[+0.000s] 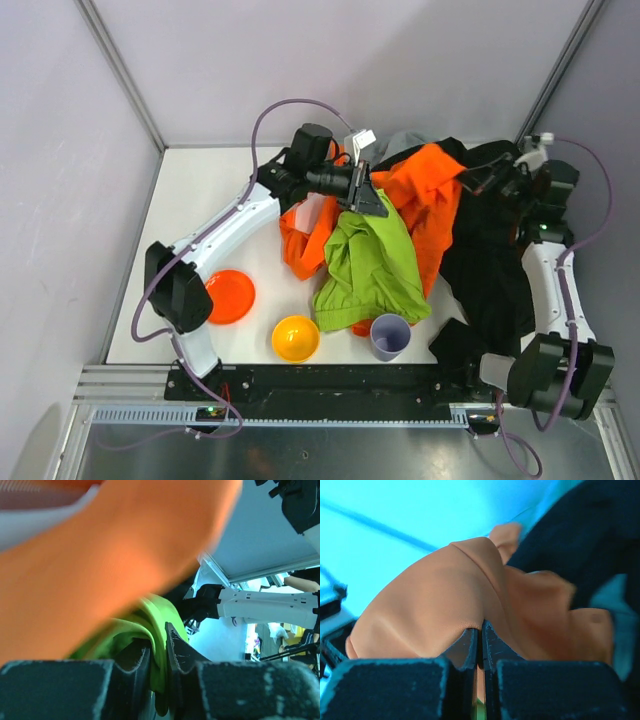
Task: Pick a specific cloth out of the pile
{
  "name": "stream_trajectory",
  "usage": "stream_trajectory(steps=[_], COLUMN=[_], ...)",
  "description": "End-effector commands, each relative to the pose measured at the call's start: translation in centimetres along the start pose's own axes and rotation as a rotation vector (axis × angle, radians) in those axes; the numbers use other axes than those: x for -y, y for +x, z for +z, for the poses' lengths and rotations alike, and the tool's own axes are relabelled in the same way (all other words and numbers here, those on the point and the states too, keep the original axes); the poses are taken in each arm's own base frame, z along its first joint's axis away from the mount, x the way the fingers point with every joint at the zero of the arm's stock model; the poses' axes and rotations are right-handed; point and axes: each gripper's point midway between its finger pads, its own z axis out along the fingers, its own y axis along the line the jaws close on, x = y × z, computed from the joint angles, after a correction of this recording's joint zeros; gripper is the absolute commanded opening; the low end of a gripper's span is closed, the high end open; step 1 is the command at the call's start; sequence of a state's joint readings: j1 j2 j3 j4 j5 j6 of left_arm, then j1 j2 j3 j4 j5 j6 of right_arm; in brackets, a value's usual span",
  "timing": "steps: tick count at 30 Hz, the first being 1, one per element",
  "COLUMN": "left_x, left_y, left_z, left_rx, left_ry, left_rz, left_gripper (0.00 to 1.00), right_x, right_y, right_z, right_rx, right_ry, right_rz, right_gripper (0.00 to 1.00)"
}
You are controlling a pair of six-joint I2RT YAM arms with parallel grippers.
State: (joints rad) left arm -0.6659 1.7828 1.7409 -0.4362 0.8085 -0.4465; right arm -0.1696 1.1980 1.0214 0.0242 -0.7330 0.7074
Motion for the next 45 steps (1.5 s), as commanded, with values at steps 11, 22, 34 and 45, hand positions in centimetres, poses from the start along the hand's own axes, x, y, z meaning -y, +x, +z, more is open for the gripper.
stream_trajectory(steps=[11, 22, 34, 45], left_x=[4.3, 2.9, 1.8, -9.3], left_y=[-6.5, -16.5, -16.7, -10.5], left_z=[-10.4, -27.0, -41.9, -42.1], left_rx=[0.232, 0.709, 1.023, 0.89], left_ry=[-0.003, -0.375, -0.844, -1.076], left_rz=[0.148, 0.212, 0.255, 0.0], left_gripper=[0.01, 0.01, 0.01, 0.01], right_x=[12.8, 14.0, 15.0, 16.3], right_y=[-8.9, -9.5, -8.5, -7.7], right_z=[-12.5, -16.0, -15.9, -15.8], right_rx=[0.398, 0.475, 0.45, 0.429], right_ry=[0.546, 0.616, 0.634, 0.658], right_rz=[0.251, 0.269, 0.261, 0.265], right_gripper=[0.0, 0.0, 0.0, 0.0])
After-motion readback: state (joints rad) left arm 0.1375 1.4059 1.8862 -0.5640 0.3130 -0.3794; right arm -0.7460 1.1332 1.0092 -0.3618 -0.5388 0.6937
